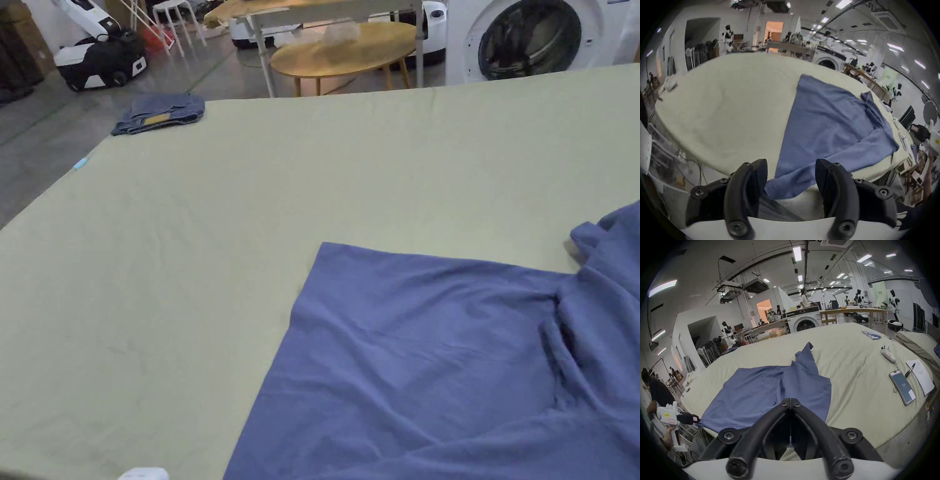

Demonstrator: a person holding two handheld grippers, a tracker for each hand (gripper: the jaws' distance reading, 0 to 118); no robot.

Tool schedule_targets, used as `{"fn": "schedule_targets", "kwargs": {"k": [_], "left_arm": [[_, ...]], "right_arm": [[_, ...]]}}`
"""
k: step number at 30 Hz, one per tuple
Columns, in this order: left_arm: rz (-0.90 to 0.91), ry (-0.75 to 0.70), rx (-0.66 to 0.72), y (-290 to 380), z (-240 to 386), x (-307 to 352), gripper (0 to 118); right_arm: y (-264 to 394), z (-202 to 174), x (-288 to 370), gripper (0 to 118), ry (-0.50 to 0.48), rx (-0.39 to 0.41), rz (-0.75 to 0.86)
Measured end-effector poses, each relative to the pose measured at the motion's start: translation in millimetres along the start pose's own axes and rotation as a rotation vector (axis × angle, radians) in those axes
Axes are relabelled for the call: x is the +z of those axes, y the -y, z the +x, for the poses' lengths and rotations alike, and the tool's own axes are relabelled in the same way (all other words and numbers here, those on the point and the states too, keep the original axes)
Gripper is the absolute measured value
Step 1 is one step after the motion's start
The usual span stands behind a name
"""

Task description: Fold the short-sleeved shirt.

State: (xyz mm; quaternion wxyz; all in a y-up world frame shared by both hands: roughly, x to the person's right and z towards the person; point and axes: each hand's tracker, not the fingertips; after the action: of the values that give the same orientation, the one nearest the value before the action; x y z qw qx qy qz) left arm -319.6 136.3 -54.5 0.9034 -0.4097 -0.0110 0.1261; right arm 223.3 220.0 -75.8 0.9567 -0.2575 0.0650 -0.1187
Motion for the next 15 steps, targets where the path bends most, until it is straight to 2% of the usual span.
{"fn": "schedule_targets", "kwargs": {"k": [3, 5, 8, 10, 11, 13, 15], "left_arm": [[-0.026, -0.012, 0.003, 4, 3, -17, 56], [-0.032, -0.092, -0.085, 1, 15, -17, 31], [-0.055, -0.059, -0.108, -3, 23, -19, 16], [-0.066, -0.046, -0.113, -4, 25, -19, 7], [-0.076, -0.032, -0.115, -3, 26, -20, 7], [-0.083, -0.041, -0.113, -1, 23, -25, 7], [-0.089, -0.034, -0.099, -3, 19, -25, 7]], "right_arm": [[0, 0, 0, 0, 0.008, 0.003, -0.004], [-1, 1, 0, 0, 0.014, 0.005, -0.01], [-6, 6, -5, 0, 0.037, 0.015, -0.012], [-18, 15, -20, 3, 0.092, 0.021, -0.049], [-21, 25, -30, 19, 0.111, 0.008, -0.069], [-25, 45, -52, 69, 0.086, -0.057, -0.069], [-32, 66, -80, 71, 0.073, -0.141, -0.119]]}}
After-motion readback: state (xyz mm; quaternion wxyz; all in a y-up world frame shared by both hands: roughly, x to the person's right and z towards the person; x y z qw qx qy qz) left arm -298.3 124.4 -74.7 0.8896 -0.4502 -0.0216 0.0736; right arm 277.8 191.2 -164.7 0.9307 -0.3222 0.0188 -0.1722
